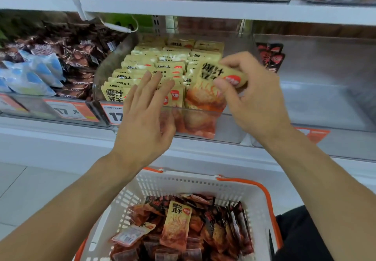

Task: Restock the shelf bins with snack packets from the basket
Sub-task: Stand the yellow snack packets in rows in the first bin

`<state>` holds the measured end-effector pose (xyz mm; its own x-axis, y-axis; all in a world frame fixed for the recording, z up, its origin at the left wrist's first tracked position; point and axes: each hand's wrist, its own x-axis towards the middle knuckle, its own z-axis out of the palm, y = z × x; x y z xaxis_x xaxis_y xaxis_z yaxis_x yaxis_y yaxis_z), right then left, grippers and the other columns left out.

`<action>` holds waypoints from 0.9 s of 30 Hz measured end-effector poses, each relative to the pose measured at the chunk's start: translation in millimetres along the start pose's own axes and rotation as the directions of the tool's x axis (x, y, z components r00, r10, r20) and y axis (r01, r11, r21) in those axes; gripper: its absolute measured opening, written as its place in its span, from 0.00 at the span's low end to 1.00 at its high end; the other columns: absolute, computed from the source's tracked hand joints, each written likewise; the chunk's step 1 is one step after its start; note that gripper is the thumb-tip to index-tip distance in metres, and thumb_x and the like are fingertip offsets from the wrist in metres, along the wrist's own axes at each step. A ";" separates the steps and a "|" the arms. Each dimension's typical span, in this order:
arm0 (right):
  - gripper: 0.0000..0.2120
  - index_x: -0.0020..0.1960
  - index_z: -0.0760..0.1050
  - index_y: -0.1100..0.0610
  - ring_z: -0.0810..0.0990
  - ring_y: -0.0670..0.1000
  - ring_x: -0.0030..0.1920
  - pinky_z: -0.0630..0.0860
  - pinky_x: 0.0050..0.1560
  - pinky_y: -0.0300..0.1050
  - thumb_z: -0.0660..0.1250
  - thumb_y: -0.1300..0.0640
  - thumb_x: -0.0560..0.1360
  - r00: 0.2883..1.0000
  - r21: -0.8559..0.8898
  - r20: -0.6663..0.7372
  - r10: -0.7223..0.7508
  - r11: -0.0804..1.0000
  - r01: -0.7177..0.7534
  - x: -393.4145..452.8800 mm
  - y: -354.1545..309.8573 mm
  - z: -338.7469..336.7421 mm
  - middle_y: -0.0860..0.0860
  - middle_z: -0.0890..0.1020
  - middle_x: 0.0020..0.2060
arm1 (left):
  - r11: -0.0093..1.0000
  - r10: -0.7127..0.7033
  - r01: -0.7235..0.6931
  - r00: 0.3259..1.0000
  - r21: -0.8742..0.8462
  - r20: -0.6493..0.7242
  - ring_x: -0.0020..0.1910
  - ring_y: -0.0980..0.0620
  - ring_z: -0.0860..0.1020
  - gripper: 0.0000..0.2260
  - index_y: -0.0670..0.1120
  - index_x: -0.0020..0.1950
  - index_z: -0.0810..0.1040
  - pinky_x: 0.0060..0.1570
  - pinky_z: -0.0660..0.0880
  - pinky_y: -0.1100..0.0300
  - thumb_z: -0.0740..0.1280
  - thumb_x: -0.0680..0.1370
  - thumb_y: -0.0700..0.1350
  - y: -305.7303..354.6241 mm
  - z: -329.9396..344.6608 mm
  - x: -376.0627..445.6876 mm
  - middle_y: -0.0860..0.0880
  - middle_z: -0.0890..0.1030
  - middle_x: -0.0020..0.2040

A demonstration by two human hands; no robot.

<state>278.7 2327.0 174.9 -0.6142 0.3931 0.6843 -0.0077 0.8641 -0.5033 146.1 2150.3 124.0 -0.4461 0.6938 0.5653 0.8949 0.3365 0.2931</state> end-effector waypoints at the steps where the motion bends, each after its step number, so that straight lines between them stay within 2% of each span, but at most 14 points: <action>1: 0.11 0.58 0.78 0.56 0.81 0.47 0.49 0.74 0.50 0.40 0.71 0.57 0.76 0.999 -0.023 0.045 0.015 1.000 -0.014 0.6 4.2 7.1 0.42 0.81 0.48 | 1.000 0.012 -0.013 0.999 0.021 0.030 0.80 0.44 0.55 0.30 0.45 0.77 0.66 0.77 0.52 0.44 0.63 0.74 0.44 -1.1 3.5 -1.4 0.44 0.63 0.78; 4: 0.13 0.56 0.81 0.55 0.81 0.50 0.52 0.71 0.54 0.37 0.75 0.55 0.72 0.989 -0.113 0.133 0.063 0.992 -0.048 6.1 16.3 24.0 0.48 0.83 0.50 | 0.993 0.049 -0.059 0.995 0.104 0.089 0.80 0.41 0.53 0.30 0.45 0.77 0.65 0.78 0.50 0.42 0.64 0.73 0.44 -6.1 9.9 -5.1 0.42 0.61 0.78; 6: 0.15 0.53 0.83 0.54 0.79 0.50 0.50 0.74 0.56 0.42 0.79 0.54 0.68 0.981 -0.161 0.162 0.109 0.983 -0.083 7.8 21.3 31.8 0.49 0.78 0.47 | 0.990 0.058 -0.069 0.994 0.120 0.094 0.80 0.41 0.53 0.29 0.45 0.75 0.67 0.78 0.50 0.42 0.65 0.73 0.43 -8.0 10.5 -5.3 0.42 0.61 0.79; 8: 0.16 0.51 0.84 0.52 0.77 0.45 0.46 0.77 0.53 0.46 0.81 0.54 0.65 0.975 -0.156 0.166 0.150 0.980 -0.124 7.5 21.1 36.3 0.47 0.73 0.47 | 0.991 0.059 -0.070 0.994 0.113 0.093 0.80 0.41 0.53 0.29 0.45 0.75 0.68 0.78 0.50 0.42 0.65 0.73 0.44 -8.5 9.7 -5.2 0.42 0.61 0.79; 9: 0.16 0.51 0.84 0.52 0.74 0.40 0.43 0.76 0.51 0.42 0.82 0.53 0.65 0.974 -0.149 0.160 0.160 0.979 -0.136 7.5 21.1 37.4 0.46 0.72 0.47 | 0.991 0.061 -0.072 0.994 0.115 0.095 0.80 0.42 0.53 0.29 0.45 0.75 0.68 0.78 0.50 0.43 0.64 0.73 0.44 -8.9 9.1 -4.9 0.42 0.61 0.79; 12: 0.16 0.51 0.83 0.51 0.71 0.34 0.39 0.67 0.45 0.27 0.82 0.53 0.65 0.973 -0.145 0.172 0.154 0.981 -0.129 8.3 21.8 36.7 0.44 0.72 0.45 | 0.990 0.071 -0.083 0.992 0.112 0.108 0.80 0.42 0.53 0.29 0.46 0.75 0.67 0.78 0.48 0.45 0.64 0.73 0.44 -10.5 8.4 -4.5 0.42 0.61 0.79; 14: 0.13 0.52 0.84 0.52 0.71 0.38 0.42 0.65 0.45 0.25 0.79 0.52 0.69 0.976 -0.141 0.173 0.131 0.984 -0.107 5.4 21.8 36.4 0.45 0.72 0.44 | 0.994 0.070 -0.076 0.994 0.078 0.082 0.80 0.43 0.53 0.29 0.46 0.75 0.68 0.78 0.49 0.46 0.64 0.74 0.43 -8.6 7.1 -5.0 0.43 0.61 0.79; 16: 0.10 0.53 0.84 0.54 0.73 0.47 0.49 0.66 0.48 0.32 0.74 0.51 0.74 0.991 -0.153 0.112 0.071 0.987 -0.054 0.0 17.3 36.9 0.47 0.73 0.45 | 0.997 0.081 -0.081 0.997 -0.013 0.005 0.79 0.44 0.58 0.26 0.43 0.73 0.70 0.77 0.56 0.45 0.64 0.74 0.39 -3.4 2.7 -6.8 0.43 0.66 0.76; 17: 0.08 0.52 0.84 0.55 0.73 0.51 0.50 0.69 0.51 0.39 0.72 0.53 0.75 0.999 -0.151 0.043 0.009 0.989 -0.002 -2.4 12.7 36.8 0.48 0.75 0.45 | 0.992 0.106 -0.110 0.993 -0.059 -0.060 0.77 0.44 0.63 0.24 0.40 0.70 0.73 0.74 0.61 0.45 0.64 0.73 0.37 -1.1 0.1 -8.5 0.42 0.70 0.73; 19: 0.05 0.49 0.83 0.59 0.76 0.53 0.47 0.73 0.48 0.48 0.70 0.59 0.76 0.984 -0.056 -0.121 -0.133 0.990 0.127 -8.2 -3.1 35.8 0.53 0.77 0.43 | 0.982 0.136 -0.159 0.972 -0.105 -0.193 0.65 0.42 0.74 0.16 0.36 0.60 0.78 0.64 0.71 0.48 0.64 0.73 0.32 0.8 -4.5 -15.0 0.41 0.77 0.63; 21: 0.03 0.46 0.82 0.63 0.77 0.52 0.43 0.75 0.44 0.47 0.70 0.64 0.75 0.958 0.098 -0.165 -0.235 0.963 0.253 -18.7 -20.8 38.6 0.56 0.78 0.42 | 0.982 0.084 -0.121 0.968 -0.147 -0.238 0.52 0.46 0.76 0.10 0.36 0.53 0.78 0.54 0.72 0.58 0.63 0.74 0.31 -0.6 -5.5 -26.2 0.42 0.79 0.53; 22: 0.03 0.46 0.82 0.64 0.76 0.50 0.42 0.75 0.42 0.46 0.70 0.65 0.75 0.958 0.160 -0.129 -0.257 0.948 0.275 -25.7 -27.7 42.4 0.56 0.78 0.42 | 0.982 0.044 -0.085 0.972 -0.168 -0.229 0.47 0.50 0.73 0.08 0.36 0.50 0.78 0.50 0.70 0.65 0.63 0.74 0.31 -2.3 -3.1 -34.4 0.43 0.79 0.49; 24: 0.04 0.49 0.82 0.62 0.75 0.46 0.40 0.75 0.40 0.44 0.70 0.65 0.74 0.972 0.226 0.023 -0.235 0.948 0.224 -40.0 -34.0 53.9 0.51 0.76 0.45 | 0.982 -0.046 0.015 0.986 -0.188 -0.162 0.41 0.58 0.68 0.06 0.38 0.47 0.77 0.44 0.65 0.72 0.63 0.74 0.31 -10.0 7.9 -59.1 0.47 0.78 0.45; 27: 0.08 0.52 0.80 0.58 0.73 0.44 0.38 0.77 0.41 0.49 0.68 0.63 0.74 0.944 0.213 0.288 -0.160 0.972 0.100 -58.1 -27.5 71.3 0.44 0.73 0.44 | 0.964 -0.177 0.187 0.982 -0.186 0.068 0.38 0.63 0.70 0.06 0.43 0.47 0.76 0.40 0.67 0.73 0.63 0.74 0.35 -33.3 30.2 -108.7 0.52 0.76 0.42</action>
<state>258.4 2257.9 111.3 -0.8057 0.1422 0.5750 -0.2369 0.8123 -0.5329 165.2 2082.9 29.5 -0.5958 0.6646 0.4510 0.7772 0.3356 0.5323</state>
